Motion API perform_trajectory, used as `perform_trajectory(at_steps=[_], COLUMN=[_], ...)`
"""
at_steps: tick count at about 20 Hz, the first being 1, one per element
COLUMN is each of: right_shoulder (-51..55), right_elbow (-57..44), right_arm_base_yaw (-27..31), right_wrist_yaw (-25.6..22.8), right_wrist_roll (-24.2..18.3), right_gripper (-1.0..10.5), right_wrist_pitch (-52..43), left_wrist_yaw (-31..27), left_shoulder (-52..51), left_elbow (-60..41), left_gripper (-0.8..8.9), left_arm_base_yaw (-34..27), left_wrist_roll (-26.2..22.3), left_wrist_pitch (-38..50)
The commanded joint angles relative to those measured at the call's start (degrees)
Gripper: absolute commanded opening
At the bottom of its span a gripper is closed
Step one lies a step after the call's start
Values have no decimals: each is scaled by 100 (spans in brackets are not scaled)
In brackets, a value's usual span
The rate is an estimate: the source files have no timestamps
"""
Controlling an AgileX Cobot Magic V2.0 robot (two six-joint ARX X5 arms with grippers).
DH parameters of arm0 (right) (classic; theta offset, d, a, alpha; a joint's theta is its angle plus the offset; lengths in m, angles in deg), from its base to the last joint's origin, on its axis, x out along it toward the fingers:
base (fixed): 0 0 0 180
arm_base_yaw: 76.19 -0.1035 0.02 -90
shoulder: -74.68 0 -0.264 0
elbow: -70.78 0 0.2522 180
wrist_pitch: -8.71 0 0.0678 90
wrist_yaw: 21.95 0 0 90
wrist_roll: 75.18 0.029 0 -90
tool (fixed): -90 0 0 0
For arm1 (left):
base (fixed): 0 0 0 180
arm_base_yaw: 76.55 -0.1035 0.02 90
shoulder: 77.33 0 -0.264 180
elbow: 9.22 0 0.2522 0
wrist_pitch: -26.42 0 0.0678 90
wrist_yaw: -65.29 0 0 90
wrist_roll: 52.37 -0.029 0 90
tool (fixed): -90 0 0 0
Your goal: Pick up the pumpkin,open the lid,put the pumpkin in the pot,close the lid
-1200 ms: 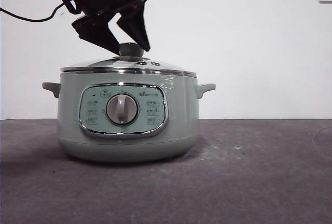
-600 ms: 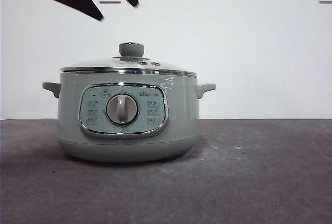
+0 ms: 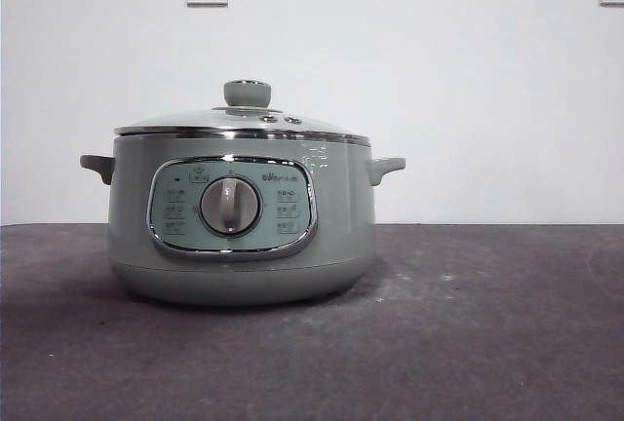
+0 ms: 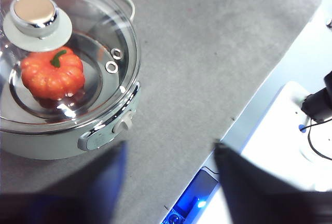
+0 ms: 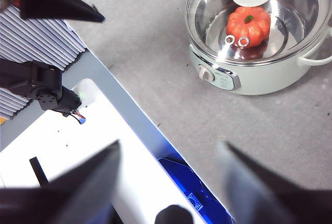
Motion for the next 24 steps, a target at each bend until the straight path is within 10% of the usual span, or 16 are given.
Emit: perform_trajectory(at_steps=[1,15,24], right_shoulder=[-4,293,623], right_elbow=[-4,-4,-4], right_arm_base_yaw=[-11,-11,-11], right_wrist_yaw=[-2,-7,-9], right_wrist_roll=[-24,-24,-24], right_gripper=[1,1,1], right_wrist_pitch=[94,94,94], left_wrist_yaw=[0,-37,22], left_shoulder=[-59,-55,-1394], left_elbow=[11,11,-951], left_gripper=[-4,-4,-3], left_arm_base_yaw=[24,22,-1707], left_wrist_roll=[-42,-76,-730], left_wrist_pitch=[-9,101,3497])
